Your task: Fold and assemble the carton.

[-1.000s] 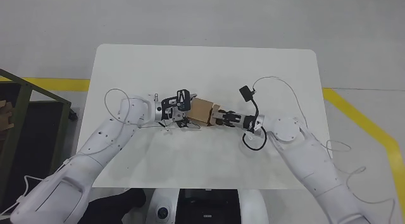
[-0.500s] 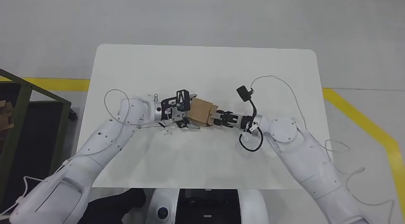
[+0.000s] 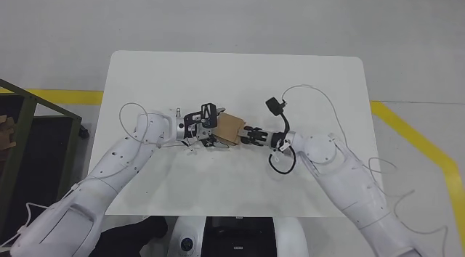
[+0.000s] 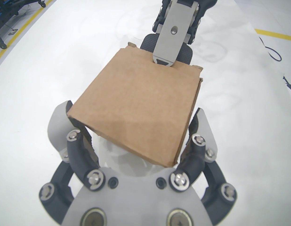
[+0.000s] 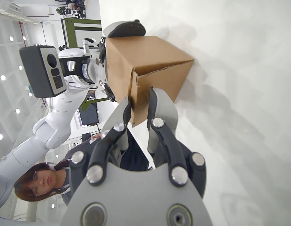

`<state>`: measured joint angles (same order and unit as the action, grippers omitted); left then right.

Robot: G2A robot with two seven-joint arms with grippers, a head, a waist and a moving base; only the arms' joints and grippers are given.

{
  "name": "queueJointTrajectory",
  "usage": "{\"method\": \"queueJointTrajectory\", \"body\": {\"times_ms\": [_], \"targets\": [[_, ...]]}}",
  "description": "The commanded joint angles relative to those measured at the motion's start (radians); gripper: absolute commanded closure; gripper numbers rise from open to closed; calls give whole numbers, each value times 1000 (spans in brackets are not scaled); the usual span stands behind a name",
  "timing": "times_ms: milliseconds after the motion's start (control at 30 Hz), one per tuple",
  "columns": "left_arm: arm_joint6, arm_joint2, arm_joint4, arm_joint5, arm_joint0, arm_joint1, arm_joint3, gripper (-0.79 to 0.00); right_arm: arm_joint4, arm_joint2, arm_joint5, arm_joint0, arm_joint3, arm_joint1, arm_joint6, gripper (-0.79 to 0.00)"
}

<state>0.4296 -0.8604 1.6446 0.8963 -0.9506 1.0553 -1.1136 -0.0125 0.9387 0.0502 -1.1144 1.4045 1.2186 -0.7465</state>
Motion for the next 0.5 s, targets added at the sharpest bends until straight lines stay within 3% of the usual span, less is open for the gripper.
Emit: {"method": "queueJointTrajectory", "body": {"times_ms": [0,467], "targets": [[3,0,-1,-1,0,0,2,-785,-3,-3,-3,1,3,1,4,-135],[9,2,0,-1,5,0,16,-785,-10,20,17,-36,30,-5,12,-225]]}}
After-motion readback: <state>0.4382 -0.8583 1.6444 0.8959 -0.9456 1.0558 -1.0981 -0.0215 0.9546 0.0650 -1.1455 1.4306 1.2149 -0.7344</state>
